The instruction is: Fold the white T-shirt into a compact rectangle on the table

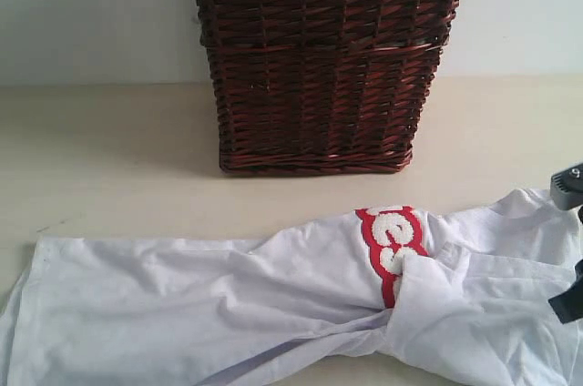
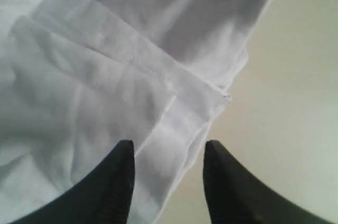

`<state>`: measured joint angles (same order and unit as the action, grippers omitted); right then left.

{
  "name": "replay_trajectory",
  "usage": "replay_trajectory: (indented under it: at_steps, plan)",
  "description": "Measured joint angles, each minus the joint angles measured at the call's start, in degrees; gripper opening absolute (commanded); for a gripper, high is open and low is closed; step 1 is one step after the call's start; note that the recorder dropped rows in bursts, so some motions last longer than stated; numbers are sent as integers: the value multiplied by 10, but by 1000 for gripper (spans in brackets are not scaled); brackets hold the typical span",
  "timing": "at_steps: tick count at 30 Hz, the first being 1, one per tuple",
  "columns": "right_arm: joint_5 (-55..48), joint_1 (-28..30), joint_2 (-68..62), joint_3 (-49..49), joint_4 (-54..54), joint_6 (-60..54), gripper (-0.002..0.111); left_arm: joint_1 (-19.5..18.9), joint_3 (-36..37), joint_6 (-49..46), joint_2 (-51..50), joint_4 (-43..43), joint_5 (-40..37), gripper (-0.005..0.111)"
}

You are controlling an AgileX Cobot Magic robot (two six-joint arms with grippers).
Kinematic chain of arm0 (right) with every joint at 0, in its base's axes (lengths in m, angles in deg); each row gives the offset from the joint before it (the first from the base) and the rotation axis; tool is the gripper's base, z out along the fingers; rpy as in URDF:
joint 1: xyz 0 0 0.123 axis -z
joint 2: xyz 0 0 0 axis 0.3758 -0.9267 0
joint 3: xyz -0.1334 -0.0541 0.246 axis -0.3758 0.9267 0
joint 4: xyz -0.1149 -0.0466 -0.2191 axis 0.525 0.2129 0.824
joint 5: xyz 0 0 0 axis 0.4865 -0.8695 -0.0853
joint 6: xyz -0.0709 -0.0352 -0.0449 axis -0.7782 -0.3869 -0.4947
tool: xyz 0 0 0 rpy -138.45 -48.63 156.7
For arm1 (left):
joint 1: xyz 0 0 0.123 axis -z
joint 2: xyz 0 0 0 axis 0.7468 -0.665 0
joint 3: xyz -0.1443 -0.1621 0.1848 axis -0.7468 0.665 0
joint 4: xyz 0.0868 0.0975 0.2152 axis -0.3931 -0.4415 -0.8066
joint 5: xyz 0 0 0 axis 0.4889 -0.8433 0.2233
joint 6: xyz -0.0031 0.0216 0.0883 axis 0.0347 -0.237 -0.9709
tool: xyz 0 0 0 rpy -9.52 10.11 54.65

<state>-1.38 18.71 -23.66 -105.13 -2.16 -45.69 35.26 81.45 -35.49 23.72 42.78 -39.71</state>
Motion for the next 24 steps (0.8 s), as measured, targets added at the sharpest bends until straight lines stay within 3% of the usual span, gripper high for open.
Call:
replay_trajectory:
  at_steps: [4, 8, 10, 19, 24]
  plan:
    - [23, 0, -1, 0, -40, -41, 47, 0, 0, 0, 0, 0, 0, 0]
    - [78, 0, -1, 0, -58, -52, 79, 0, 0, 0, 0, 0, 0, 0]
    - [88, 0, -1, 0, -60, -53, 89, 0, 0, 0, 0, 0, 0, 0]
    - [109, 3, -7, 0, -100, -17, 91, 0, 0, 0, 0, 0, 0, 0]
    - [131, 39, -53, 0, -133, 27, 91, 0, 0, 0, 0, 0, 0, 0]
